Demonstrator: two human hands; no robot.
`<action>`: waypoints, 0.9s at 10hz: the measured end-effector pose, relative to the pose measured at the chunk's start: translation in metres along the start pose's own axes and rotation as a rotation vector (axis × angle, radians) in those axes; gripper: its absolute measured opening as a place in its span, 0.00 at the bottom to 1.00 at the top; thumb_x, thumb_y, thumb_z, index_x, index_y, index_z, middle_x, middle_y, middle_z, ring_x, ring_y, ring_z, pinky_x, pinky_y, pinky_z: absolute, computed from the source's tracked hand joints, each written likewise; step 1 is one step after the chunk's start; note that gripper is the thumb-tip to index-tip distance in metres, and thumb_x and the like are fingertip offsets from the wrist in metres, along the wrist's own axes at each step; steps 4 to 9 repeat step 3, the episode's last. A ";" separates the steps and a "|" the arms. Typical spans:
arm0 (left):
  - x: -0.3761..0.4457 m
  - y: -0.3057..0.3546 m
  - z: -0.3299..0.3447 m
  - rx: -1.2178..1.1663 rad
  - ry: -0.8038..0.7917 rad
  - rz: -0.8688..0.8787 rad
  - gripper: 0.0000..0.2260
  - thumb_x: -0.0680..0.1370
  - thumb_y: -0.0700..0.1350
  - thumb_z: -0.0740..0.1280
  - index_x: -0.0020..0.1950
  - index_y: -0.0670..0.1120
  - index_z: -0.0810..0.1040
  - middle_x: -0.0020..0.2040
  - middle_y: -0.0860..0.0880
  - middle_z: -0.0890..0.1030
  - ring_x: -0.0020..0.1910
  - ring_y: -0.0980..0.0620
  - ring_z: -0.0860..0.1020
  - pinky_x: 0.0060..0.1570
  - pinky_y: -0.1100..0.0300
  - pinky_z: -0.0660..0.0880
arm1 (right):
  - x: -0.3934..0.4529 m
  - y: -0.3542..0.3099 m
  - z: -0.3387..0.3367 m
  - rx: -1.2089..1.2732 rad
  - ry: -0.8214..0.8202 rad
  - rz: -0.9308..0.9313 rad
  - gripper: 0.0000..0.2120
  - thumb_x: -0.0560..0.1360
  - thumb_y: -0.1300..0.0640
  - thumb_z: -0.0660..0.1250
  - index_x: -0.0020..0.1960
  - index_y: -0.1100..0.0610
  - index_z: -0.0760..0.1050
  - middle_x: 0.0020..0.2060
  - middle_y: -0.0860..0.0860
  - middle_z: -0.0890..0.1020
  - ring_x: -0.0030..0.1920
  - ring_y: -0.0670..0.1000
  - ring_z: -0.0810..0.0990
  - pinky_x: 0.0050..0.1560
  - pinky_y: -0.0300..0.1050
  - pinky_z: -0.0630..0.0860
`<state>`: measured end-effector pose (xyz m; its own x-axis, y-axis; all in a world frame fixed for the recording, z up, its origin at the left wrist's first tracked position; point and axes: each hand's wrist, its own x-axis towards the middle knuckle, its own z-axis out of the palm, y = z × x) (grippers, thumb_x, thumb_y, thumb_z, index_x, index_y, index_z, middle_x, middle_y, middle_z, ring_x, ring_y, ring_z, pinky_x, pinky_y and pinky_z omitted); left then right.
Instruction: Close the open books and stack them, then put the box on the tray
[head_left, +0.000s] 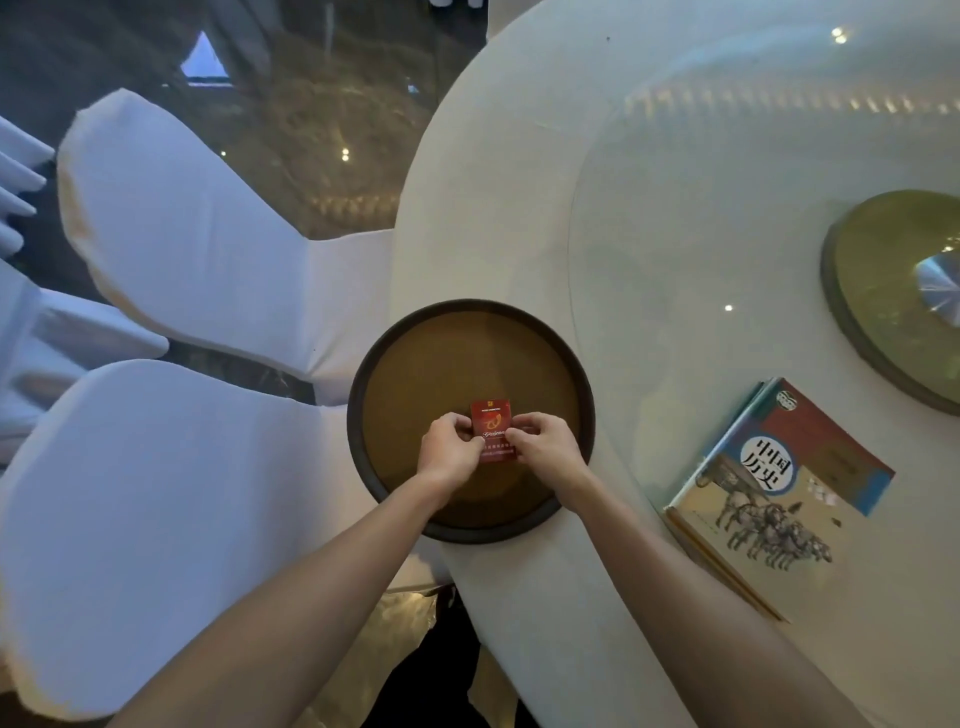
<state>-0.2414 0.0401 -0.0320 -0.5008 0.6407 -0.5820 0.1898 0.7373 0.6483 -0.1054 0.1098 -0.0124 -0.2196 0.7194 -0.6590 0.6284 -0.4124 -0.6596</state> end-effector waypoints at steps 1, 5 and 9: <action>0.000 0.008 -0.003 0.054 -0.018 -0.012 0.09 0.76 0.45 0.73 0.54 0.48 0.78 0.51 0.48 0.83 0.38 0.60 0.76 0.31 0.68 0.66 | -0.003 -0.003 -0.007 -0.025 -0.028 0.004 0.19 0.80 0.54 0.70 0.69 0.60 0.79 0.59 0.55 0.85 0.59 0.53 0.84 0.64 0.56 0.82; -0.003 0.042 -0.006 0.169 0.058 0.121 0.21 0.77 0.49 0.71 0.68 0.46 0.73 0.60 0.47 0.76 0.49 0.52 0.79 0.37 0.68 0.70 | -0.013 -0.004 -0.035 -0.154 0.108 -0.026 0.19 0.80 0.49 0.67 0.69 0.55 0.80 0.63 0.52 0.84 0.63 0.52 0.82 0.67 0.53 0.79; -0.003 0.042 -0.006 0.169 0.058 0.121 0.21 0.77 0.49 0.71 0.68 0.46 0.73 0.60 0.47 0.76 0.49 0.52 0.79 0.37 0.68 0.70 | -0.013 -0.004 -0.035 -0.154 0.108 -0.026 0.19 0.80 0.49 0.67 0.69 0.55 0.80 0.63 0.52 0.84 0.63 0.52 0.82 0.67 0.53 0.79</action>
